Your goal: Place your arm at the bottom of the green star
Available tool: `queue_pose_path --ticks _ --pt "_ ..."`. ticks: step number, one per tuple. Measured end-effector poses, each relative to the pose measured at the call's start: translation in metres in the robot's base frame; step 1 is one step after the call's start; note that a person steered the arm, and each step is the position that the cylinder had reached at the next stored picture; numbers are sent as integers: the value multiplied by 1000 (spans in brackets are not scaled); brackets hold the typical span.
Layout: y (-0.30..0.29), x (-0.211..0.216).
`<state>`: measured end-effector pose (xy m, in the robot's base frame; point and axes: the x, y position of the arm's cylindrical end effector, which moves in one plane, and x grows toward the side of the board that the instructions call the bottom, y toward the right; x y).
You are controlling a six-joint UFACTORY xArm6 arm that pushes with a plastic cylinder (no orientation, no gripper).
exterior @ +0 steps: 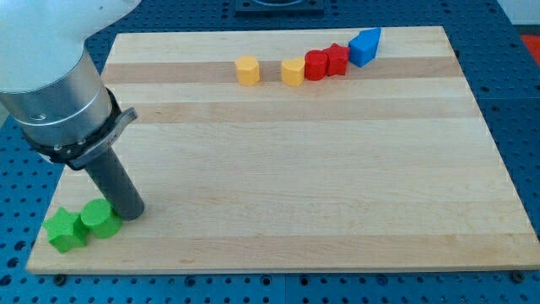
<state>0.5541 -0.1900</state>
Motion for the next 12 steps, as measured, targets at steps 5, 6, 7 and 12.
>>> queue_pose_path --ticks 5,6,7,12 --pt "126 -25" --pt "131 -30" --pt "131 -30" --pt "-13 63"
